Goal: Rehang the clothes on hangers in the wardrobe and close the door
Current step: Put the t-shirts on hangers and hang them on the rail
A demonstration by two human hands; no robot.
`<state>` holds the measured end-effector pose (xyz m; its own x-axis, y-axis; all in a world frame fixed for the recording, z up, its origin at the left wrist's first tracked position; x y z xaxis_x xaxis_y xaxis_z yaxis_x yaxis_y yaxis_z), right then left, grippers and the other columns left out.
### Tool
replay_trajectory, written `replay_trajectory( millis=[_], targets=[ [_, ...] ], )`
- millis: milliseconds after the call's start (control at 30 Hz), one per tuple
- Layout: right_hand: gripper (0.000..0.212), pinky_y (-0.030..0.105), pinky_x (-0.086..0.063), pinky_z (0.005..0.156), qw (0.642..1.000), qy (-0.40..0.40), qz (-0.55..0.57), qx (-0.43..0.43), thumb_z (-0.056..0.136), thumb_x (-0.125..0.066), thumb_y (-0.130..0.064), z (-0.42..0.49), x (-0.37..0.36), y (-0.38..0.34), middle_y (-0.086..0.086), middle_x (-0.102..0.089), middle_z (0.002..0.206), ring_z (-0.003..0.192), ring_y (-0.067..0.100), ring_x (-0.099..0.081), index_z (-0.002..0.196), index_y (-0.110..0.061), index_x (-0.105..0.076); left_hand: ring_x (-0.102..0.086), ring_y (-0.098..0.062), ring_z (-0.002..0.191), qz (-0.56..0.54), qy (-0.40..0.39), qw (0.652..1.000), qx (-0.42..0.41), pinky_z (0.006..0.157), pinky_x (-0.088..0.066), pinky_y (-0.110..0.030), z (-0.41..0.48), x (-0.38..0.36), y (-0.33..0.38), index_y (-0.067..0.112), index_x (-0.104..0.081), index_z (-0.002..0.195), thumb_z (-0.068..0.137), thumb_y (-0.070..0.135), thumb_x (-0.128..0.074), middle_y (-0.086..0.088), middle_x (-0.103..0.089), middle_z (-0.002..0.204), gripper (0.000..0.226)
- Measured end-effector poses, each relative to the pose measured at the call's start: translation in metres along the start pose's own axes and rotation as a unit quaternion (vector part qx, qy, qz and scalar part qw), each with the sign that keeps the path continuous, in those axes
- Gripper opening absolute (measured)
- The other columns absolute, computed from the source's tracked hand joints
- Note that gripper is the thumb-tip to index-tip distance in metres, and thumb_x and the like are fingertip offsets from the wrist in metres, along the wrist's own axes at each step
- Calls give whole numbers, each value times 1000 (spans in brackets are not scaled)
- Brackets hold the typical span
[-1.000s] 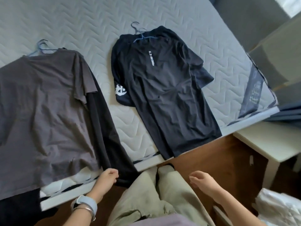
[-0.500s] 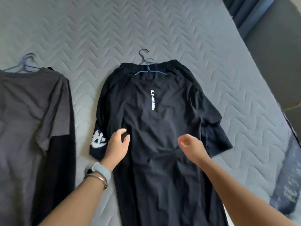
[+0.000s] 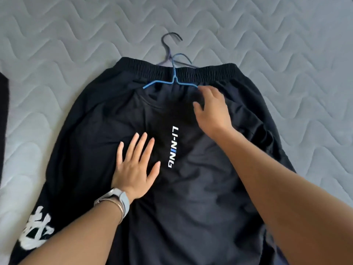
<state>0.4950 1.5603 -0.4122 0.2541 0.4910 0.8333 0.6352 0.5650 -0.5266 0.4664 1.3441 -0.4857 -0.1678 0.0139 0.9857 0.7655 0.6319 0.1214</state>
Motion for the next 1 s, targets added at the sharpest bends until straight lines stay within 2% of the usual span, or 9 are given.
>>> replay_trajectory(
  millis=[133,267,433,567,667,733,833,900,1000],
  targets=[
    [53,40,-23,115,997,-57,-59,-13,95,-45,-24,44,-14,-7,10,-38,147,137,27,-31,144,-13,-27,-26,-23,137,-2,-1,1000,-4,108,-17,-50,1,1,-1,15,-34,138,82,45,-39,-10,-42,146,64],
    [32,38,-39,97,999,-15,-31,-19,92,-50,-24,59,-8,-12,11,-60,121,117,28,-49,121,-11,-57,-27,-23,136,-1,0,1000,-7,107,-19,-50,0,-1,-1,15,-34,138,80,45,-41,-10,-44,145,65],
    [17,39,-49,81,999,18,40,0,87,-57,-28,30,23,-27,3,-65,97,94,21,-59,93,-16,-68,-28,-23,136,-12,23,1000,-10,107,-19,-50,1,1,-1,15,-36,137,80,44,-41,-10,-45,144,64],
    [10,21,-44,61,994,11,111,-17,83,-65,-28,-14,56,-34,-10,-58,61,61,4,-55,78,-19,-68,-29,-20,136,-53,2,999,9,109,-15,-47,2,7,-1,17,-41,135,82,45,-37,-7,-46,144,60],
    [19,10,-39,52,984,2,168,-57,79,-70,-26,-60,79,-45,-12,-53,54,46,-3,-48,62,-22,-62,-32,-20,140,-157,-20,986,44,114,-15,-39,-1,34,1,17,-46,135,89,43,-36,-2,-43,146,54],
    [19,11,-40,51,977,0,200,-74,81,-68,-26,-92,96,-60,-11,-54,55,48,-2,-48,62,-22,-62,-48,-19,128,-299,-16,953,37,107,-29,-20,-7,79,7,9,-57,124,93,25,-46,-5,-57,133,36],
    [15,17,-37,54,968,2,237,-80,84,-64,-24,-141,127,-99,-6,-52,58,54,4,-45,72,-15,-65,-60,7,95,-433,115,894,3,86,-39,1,-42,188,18,6,-66,109,92,7,-49,-1,-67,103,24],
    [19,18,-35,54,963,-12,259,-74,85,-62,-21,-175,150,-133,-4,-49,56,52,7,-42,67,-17,-62,-60,11,87,-545,125,828,35,84,-45,-5,-69,254,28,13,-66,105,94,11,-46,9,-65,93,23],
    [24,16,-34,46,950,-62,300,-63,88,-57,-15,-232,187,-189,-2,-44,50,37,3,-39,64,-13,-60,-60,-10,87,-680,47,726,90,83,-45,-25,-109,331,49,23,-62,78,94,18,-45,5,-64,83,24]
  ],
)
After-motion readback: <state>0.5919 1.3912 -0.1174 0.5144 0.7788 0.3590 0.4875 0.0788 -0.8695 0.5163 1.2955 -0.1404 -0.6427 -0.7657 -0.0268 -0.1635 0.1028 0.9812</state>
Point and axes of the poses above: each hand's wrist, its own z-axis towards the middle knuckle, its own x-axis out of the back of the hand, y = z × x, the point moved 6 cm from there along z, towards the middle knuckle
